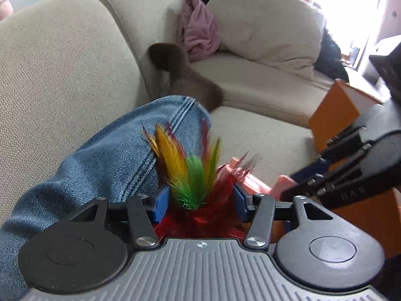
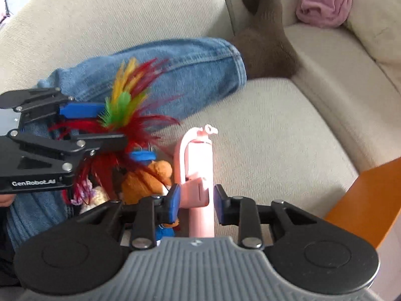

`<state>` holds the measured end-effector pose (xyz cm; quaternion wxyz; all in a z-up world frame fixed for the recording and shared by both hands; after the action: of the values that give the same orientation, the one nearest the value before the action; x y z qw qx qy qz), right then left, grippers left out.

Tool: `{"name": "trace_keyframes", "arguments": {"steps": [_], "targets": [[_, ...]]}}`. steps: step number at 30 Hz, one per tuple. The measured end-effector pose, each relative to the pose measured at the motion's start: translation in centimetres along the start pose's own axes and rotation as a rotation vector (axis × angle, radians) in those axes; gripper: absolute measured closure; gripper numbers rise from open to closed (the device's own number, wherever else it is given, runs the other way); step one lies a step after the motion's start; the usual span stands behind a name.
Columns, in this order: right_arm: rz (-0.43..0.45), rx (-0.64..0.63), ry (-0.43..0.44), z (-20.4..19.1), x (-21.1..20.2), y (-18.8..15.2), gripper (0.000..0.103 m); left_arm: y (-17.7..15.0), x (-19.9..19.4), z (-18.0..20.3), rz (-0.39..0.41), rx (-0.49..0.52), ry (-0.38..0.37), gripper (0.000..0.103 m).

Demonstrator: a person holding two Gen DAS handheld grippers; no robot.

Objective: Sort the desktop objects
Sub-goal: 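Close the right gripper on the pink toy fire extinguisher, then carry the pink extinguisher into the shoebox with the right gripper while the left gripper holds the feathered toy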

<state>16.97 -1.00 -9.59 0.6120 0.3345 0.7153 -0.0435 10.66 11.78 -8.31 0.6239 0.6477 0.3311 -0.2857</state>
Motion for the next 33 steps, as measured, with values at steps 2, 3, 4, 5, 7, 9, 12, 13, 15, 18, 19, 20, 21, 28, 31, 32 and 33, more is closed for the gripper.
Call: {"name": "trace_keyframes", "arguments": {"steps": [2,3,4,5,7,9,12,13,15,18,19,20,21,28,31,32,33], "targets": [[-0.015,0.021,-0.001,0.0,0.7,-0.1,0.079,-0.1,0.7,0.2,-0.011,0.017,0.021,0.041],[-0.016,0.029,-0.003,0.0,0.9,-0.1,0.079,-0.1,0.9,0.4,-0.012,0.024,0.036,0.041],[-0.013,0.040,0.004,0.0,1.1,-0.1,0.079,-0.2,1.0,0.4,-0.010,0.029,0.053,0.045],[-0.010,0.051,0.011,-0.1,1.2,-0.1,0.080,-0.2,1.0,0.3,-0.008,0.032,0.068,0.053],[-0.003,0.077,0.019,-0.1,1.2,-0.2,0.081,-0.2,1.1,0.1,-0.006,0.039,0.106,0.073],[0.014,0.099,0.027,0.0,1.0,-0.3,0.089,-0.3,0.7,-0.3,-0.004,0.023,0.103,0.097],[0.039,0.129,0.041,-0.1,0.3,-0.8,0.092,-0.6,0.2,-1.0,0.007,-0.046,0.045,0.100],[0.049,0.129,0.042,-0.1,0.2,-1.1,0.093,-0.5,0.0,-0.7,0.015,-0.048,0.052,0.101],[0.076,0.121,0.047,-0.4,-0.5,-1.3,0.096,-0.4,-0.3,-0.9,0.027,-0.070,0.043,0.101],[0.132,0.078,-0.001,-0.9,-1.8,-1.4,0.097,0.0,-1.6,-1.0,0.054,-0.098,0.032,0.101],[0.149,0.074,-0.004,-1.0,-2.3,-1.4,0.097,0.1,-2.3,-1.0,0.072,-0.098,0.035,0.102],[0.161,0.074,0.002,-1.0,-2.8,-1.3,0.097,0.3,-2.9,-1.0,0.092,-0.101,0.033,0.102],[0.173,0.075,0.008,-1.1,-3.3,-1.2,0.097,0.7,-3.6,-1.1,0.114,-0.105,0.028,0.102],[0.304,0.082,0.000,-1.7,-7.8,-0.4,0.097,2.9,-7.7,-1.1,0.229,-0.117,0.018,0.102],[0.363,0.095,0.013,-1.8,-10.4,-0.3,0.097,3.8,-9.4,-1.0,0.272,-0.121,-0.001,0.102],[0.382,0.099,0.019,-1.9,-11.1,-0.1,0.097,4.2,-10.0,-1.0,0.287,-0.121,-0.008,0.102],[0.401,0.102,0.023,-2.0,-12.0,0.0,0.097,4.5,-10.4,-0.9,0.302,-0.120,-0.018,0.102]]}}
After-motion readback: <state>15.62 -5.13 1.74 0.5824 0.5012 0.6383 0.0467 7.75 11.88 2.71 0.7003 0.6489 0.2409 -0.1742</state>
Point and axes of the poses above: each gripper's, at about its wrist camera, not at the fingertips, and x roughly the way its jaws point, z to its right, y to its top, the point moved 5 cm from there along x, roughly the way its jaws point, and after that the axes turned 8 degrees about x, right-handed, at the moved point
